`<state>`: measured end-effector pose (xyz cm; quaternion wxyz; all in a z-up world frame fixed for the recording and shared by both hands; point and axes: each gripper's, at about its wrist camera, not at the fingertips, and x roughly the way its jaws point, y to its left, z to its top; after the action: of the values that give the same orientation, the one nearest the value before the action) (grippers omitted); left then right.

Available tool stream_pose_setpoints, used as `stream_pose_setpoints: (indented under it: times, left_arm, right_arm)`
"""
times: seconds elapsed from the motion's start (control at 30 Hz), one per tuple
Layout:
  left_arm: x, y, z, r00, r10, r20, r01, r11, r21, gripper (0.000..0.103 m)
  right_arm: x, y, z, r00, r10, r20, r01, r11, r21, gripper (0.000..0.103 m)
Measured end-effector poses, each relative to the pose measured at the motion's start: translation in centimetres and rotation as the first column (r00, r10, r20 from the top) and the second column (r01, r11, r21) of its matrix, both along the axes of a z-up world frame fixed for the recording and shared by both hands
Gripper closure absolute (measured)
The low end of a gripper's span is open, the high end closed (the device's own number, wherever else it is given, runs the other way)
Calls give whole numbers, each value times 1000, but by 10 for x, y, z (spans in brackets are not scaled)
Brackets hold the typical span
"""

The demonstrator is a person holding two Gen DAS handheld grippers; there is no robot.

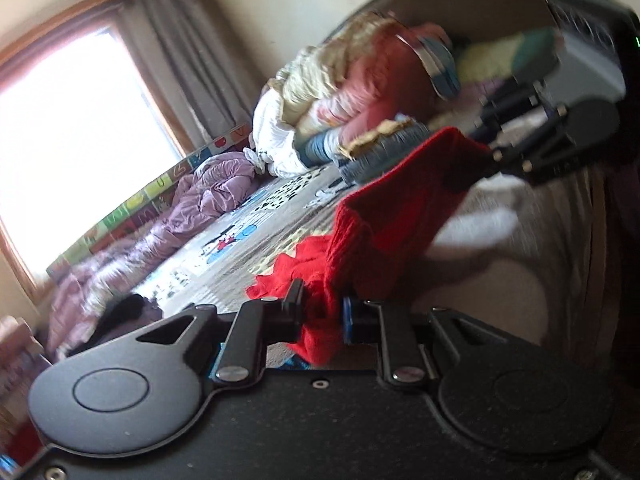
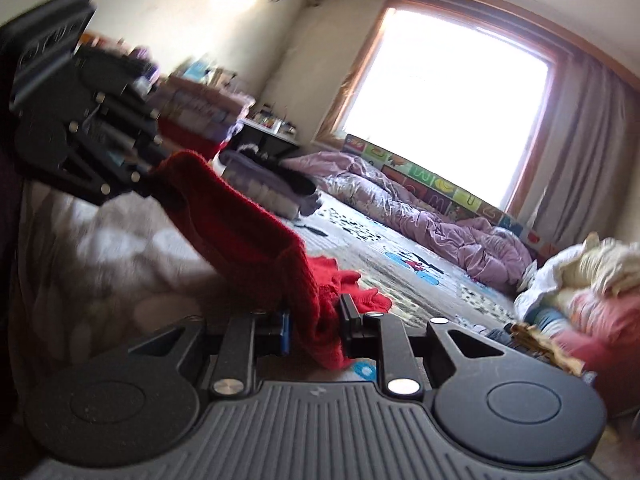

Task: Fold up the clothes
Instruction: 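Grasp the sweater hem with both grippers and lift it, then fold the held hem over toward the collar with both grippers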

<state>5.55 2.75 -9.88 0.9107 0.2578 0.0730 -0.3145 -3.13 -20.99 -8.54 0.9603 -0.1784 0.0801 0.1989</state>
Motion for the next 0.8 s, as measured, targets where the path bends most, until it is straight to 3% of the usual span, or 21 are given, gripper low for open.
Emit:
stream_pose_setpoints:
  times: [0.2, 0.33, 0.5, 0.6, 0.8]
  left_arm:
    - [44, 10, 10, 989, -12, -148, -24, 970, -244, 86]
    - [63, 21, 12, 972, -35, -233, -54, 929, -367, 86]
    - [90, 27, 12, 956, -63, -288, -76, 892, -445, 86]
    - [107, 30, 11, 948, -71, -309, -89, 876, -474, 86]
    - [144, 34, 11, 937, -93, -338, -109, 839, -533, 86]
  right_arm:
    - [37, -24, 8, 998, 2, -66, 14, 968, 249, 79]
    - [69, -42, 4, 992, 34, -119, 17, 913, 408, 79]
    - [107, -63, -9, 976, 94, -196, 41, 806, 591, 79]
    - [125, -72, -18, 969, 104, -225, 71, 753, 654, 79]
    - [161, -80, -22, 963, 129, -235, 78, 702, 708, 79]
